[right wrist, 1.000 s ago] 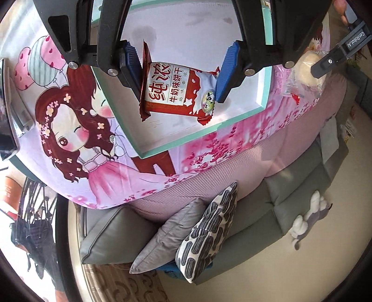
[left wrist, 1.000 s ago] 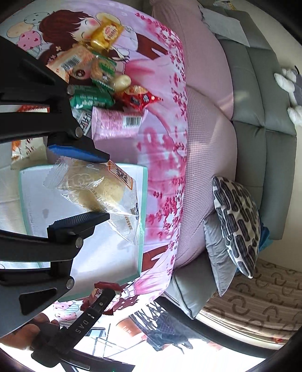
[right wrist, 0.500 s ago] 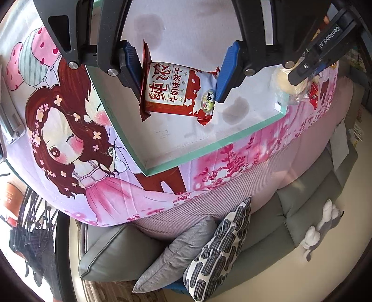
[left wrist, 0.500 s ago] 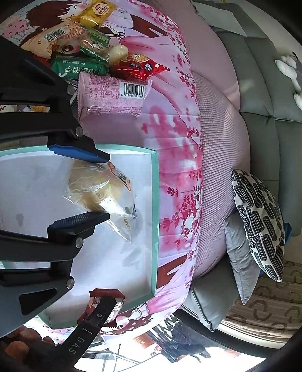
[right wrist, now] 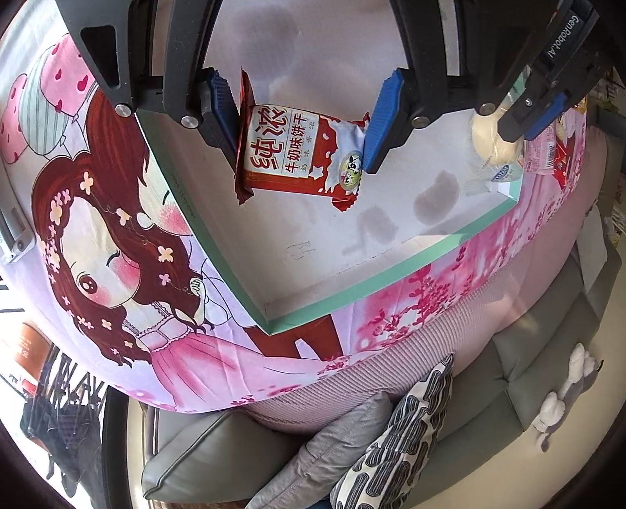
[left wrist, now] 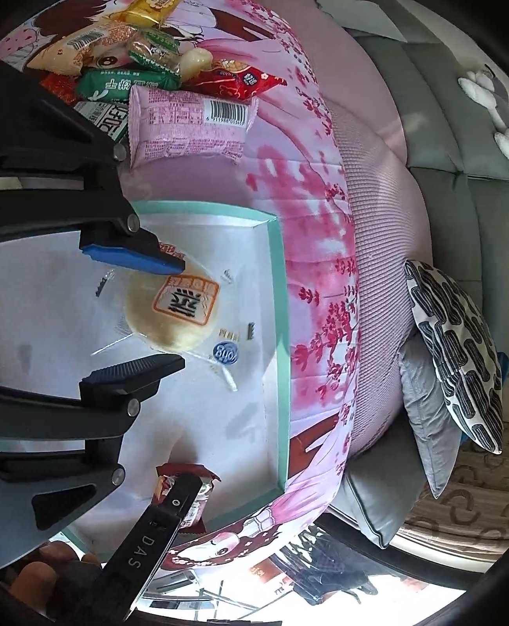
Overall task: Organize snacks
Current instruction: 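Carry the bun in left tool while right tool carries the biscuit pack over the tray, then open left tool to drop the bun while right tool releases the biscuit pack in the tray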
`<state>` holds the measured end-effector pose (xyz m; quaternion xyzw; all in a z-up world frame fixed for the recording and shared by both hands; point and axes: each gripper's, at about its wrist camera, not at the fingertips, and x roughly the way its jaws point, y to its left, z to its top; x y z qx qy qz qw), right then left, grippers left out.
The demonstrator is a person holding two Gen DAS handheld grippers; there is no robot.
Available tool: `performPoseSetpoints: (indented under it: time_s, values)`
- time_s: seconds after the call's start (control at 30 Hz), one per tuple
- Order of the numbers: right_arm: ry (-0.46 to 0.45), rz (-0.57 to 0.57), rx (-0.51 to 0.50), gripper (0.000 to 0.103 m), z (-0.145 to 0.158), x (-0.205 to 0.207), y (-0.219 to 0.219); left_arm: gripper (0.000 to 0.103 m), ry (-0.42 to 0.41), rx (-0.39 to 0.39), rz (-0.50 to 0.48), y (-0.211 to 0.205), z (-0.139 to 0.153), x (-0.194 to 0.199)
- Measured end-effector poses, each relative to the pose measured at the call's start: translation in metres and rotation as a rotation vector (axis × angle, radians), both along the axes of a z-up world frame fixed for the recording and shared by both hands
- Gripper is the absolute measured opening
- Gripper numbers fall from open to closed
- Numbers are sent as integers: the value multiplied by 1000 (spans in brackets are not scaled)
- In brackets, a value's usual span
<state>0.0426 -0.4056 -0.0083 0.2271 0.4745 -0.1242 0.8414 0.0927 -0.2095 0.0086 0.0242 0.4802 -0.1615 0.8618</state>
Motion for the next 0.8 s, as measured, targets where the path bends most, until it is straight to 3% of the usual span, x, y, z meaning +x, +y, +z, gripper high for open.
performPoseSetpoints:
  time_s: [0.53,0.8]
  values:
    - [23,18,-51,64,-1,6,7,46,20,-14,2,-3,-12,9]
    - [13,39,-75,71,5,6,11,50,57,-26,4,-2,-10,8]
